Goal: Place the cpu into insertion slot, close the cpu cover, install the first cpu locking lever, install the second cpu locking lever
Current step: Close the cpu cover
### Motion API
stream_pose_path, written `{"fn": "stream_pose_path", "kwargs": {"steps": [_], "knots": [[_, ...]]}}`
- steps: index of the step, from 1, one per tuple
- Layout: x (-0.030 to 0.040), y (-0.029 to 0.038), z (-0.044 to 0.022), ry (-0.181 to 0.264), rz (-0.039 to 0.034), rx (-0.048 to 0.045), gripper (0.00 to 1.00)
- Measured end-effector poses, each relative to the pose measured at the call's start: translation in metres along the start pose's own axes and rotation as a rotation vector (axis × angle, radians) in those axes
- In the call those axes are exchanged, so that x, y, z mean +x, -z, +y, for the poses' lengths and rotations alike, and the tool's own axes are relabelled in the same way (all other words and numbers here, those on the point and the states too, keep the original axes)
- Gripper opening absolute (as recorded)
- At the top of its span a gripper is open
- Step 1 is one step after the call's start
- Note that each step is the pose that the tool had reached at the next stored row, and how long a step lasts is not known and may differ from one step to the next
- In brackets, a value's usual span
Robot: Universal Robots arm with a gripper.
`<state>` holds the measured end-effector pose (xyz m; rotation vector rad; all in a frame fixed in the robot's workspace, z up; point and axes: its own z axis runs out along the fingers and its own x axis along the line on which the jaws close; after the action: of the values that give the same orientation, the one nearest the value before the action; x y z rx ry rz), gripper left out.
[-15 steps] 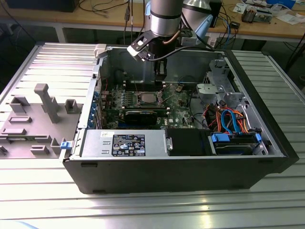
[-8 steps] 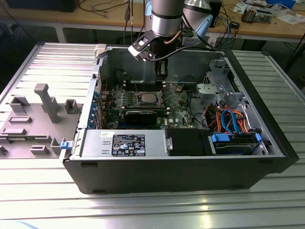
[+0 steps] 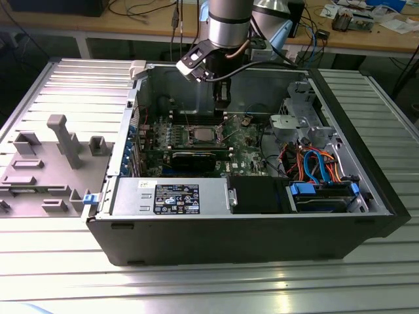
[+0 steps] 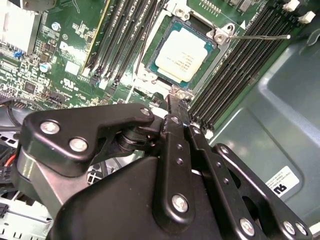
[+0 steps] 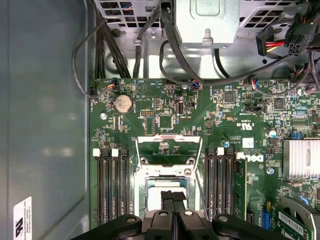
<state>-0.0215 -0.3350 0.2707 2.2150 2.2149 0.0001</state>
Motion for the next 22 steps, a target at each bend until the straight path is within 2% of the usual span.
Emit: {"fn": "stream_pose_path", "kwargs": {"steps": [14,22], "knots": [[0.0000,0.0002,0.0060,0.000,-0.0002,0.0001,0.11],[0.0000,0.0002,0.0062,0.000,-0.0002,0.0001,0.11]]}}
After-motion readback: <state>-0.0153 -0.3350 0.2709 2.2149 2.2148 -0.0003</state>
